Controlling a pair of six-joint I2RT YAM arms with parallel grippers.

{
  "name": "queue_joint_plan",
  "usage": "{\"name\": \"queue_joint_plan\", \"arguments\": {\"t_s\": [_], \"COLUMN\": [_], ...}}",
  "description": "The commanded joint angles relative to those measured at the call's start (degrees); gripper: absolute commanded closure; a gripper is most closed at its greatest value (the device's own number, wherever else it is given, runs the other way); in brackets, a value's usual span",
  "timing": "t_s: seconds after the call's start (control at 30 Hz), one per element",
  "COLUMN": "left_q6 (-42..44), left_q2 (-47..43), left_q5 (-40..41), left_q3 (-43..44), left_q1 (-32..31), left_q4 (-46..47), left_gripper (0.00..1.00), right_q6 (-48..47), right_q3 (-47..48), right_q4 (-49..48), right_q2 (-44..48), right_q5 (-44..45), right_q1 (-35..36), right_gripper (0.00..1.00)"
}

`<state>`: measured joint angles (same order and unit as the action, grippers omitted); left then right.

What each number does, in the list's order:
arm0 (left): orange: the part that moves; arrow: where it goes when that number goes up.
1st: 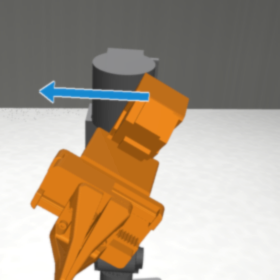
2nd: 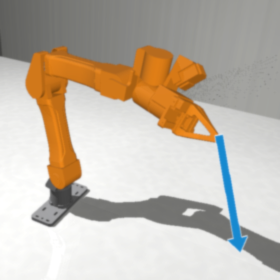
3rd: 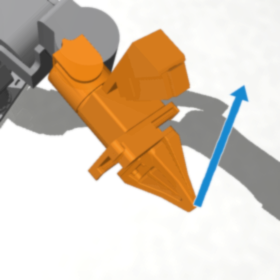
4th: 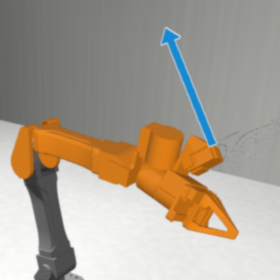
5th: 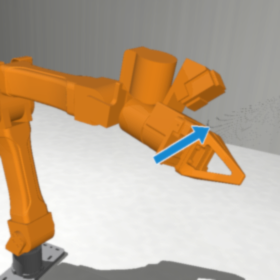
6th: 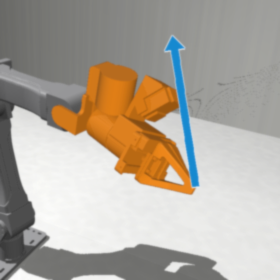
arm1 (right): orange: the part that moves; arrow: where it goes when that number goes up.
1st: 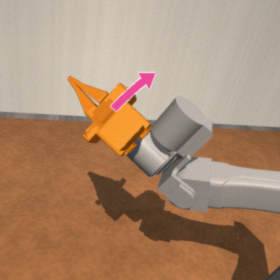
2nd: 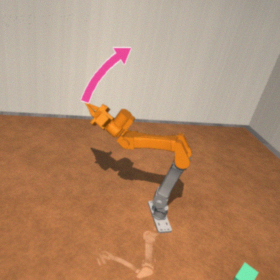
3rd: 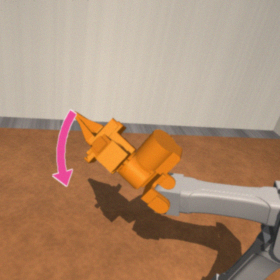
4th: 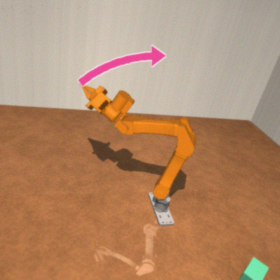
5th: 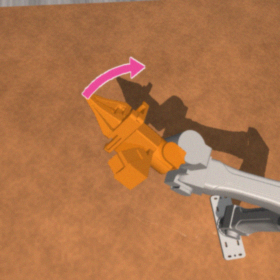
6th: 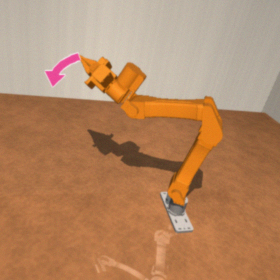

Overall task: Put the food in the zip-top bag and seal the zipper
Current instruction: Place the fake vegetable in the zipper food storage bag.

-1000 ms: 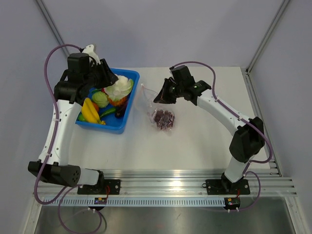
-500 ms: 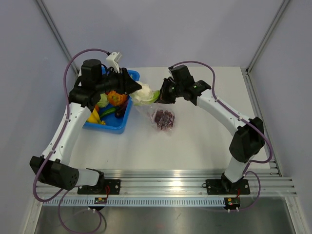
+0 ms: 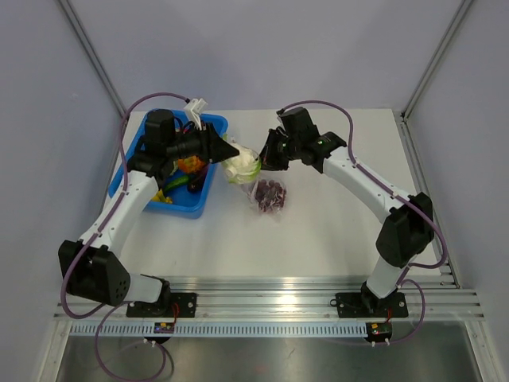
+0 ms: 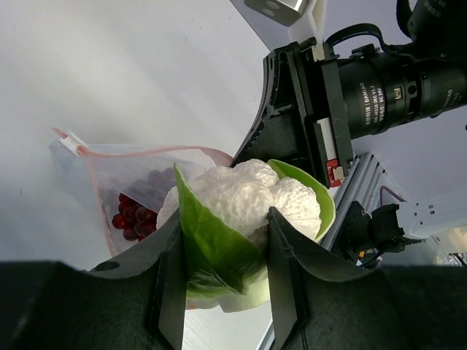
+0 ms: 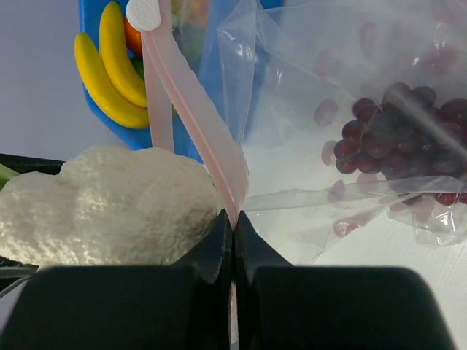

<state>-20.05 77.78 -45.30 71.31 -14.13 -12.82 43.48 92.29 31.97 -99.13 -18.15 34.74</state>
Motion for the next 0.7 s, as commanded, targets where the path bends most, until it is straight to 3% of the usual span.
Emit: {"name": "queue_joint_plan", "arguments": {"t_s": [0.0,0.47,0.67], "left_q6": [1.0,5.4,4.2], "left_q2": [2.3,4.6,6.9], "left_q5": [1.4,6.4,9.6], "left_q3": [-2.0,-2.7,-0.7], "left_q1": [-0.5,-0.6,-4.7], "left_q4": [3.2,-2.6,-3.4], "left_gripper": [1.00,1.00,1.00], "right_q6": [0.8,1.8,3.0], "right_q3": [0.7,-0.3,-0.1], "right_q4": [-5.4,-6.7,-8.1], "right_q2": [4.8,9.0,7.1], "right_q5": [-5.2,-4.8,-6.6], "right_q1": [0.8,0.7,0.8], "right_gripper": [1.00,1.00,1.00]}}
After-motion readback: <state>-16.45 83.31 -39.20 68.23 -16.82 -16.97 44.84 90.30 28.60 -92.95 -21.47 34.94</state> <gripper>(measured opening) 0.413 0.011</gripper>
